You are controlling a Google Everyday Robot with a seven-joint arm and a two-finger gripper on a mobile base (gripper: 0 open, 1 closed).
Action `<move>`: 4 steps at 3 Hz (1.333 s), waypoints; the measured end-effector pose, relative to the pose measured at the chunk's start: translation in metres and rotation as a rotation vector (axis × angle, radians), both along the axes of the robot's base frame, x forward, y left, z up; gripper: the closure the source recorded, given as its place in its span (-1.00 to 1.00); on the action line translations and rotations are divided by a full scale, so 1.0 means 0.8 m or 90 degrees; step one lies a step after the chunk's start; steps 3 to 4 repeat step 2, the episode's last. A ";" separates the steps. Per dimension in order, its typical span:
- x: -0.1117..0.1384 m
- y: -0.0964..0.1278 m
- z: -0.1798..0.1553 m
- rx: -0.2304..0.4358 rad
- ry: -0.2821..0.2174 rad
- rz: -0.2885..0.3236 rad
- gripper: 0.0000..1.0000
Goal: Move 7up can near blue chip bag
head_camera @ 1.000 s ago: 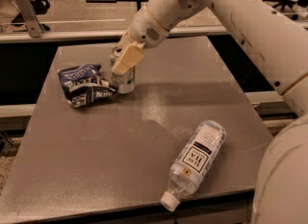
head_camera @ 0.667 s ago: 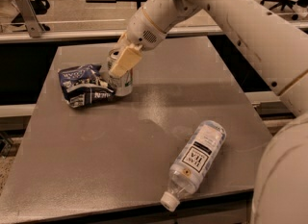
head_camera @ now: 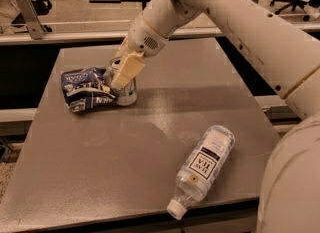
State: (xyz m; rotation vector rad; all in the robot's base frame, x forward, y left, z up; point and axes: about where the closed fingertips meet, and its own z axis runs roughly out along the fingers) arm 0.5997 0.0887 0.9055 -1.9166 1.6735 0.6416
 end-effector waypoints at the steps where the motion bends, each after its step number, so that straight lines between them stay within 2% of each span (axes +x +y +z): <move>1: 0.000 0.002 -0.001 0.001 0.001 0.002 -1.00; 4: 0.000 0.002 -0.001 0.001 0.001 0.002 -1.00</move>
Offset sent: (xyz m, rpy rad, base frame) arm -0.0002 0.0018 -0.0009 0.0011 0.0018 0.0023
